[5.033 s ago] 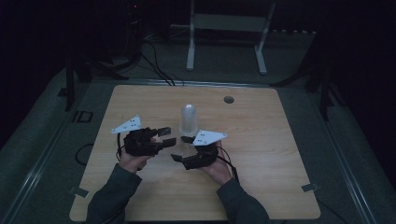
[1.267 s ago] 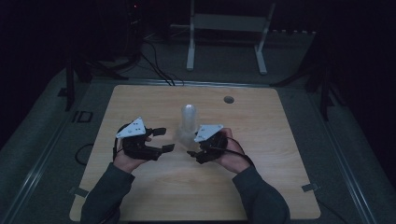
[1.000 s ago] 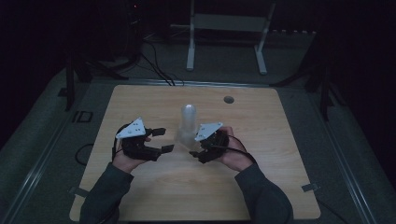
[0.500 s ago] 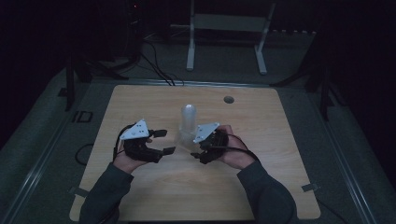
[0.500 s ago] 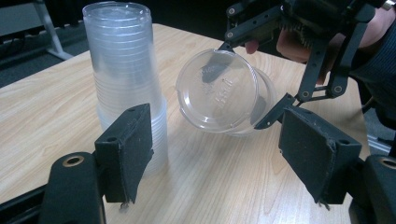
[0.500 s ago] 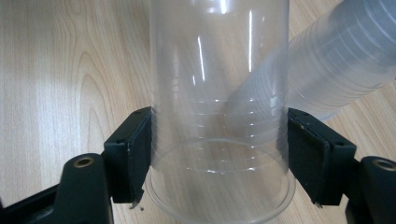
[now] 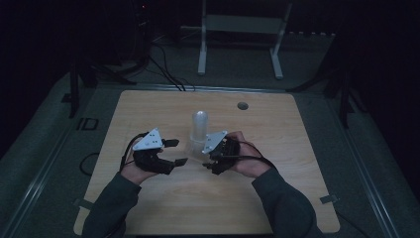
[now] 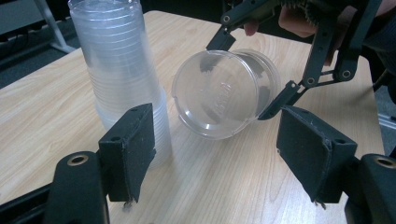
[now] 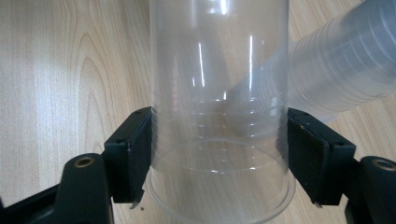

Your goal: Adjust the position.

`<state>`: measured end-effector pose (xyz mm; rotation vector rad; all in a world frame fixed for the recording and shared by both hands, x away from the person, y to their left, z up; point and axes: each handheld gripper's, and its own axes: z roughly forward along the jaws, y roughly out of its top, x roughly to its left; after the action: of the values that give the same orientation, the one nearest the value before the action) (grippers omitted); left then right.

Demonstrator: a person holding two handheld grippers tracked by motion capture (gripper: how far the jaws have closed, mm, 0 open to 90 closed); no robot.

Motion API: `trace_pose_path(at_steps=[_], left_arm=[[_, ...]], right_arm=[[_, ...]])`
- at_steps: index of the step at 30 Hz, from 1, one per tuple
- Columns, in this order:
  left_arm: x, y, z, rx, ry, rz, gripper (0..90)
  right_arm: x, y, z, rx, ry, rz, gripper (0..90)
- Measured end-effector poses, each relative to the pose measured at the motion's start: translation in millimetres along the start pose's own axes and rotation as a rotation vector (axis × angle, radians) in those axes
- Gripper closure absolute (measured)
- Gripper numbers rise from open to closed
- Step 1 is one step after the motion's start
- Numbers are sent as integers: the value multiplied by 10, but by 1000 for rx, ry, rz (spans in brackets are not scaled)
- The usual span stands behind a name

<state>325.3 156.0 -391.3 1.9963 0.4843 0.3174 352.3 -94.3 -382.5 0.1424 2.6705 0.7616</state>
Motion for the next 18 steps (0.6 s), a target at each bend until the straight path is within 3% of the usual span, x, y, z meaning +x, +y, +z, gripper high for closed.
trace_pose_path(at_steps=[11, 18], left_arm=[[-11, 51, -10, 25, 30, 27, 282], [-9, 95, -40, 92, 57, 69, 282]], right_arm=[[2, 66, -3, 54, 10, -53, 291], [-40, 118, -6, 89, 14, -80, 291]])
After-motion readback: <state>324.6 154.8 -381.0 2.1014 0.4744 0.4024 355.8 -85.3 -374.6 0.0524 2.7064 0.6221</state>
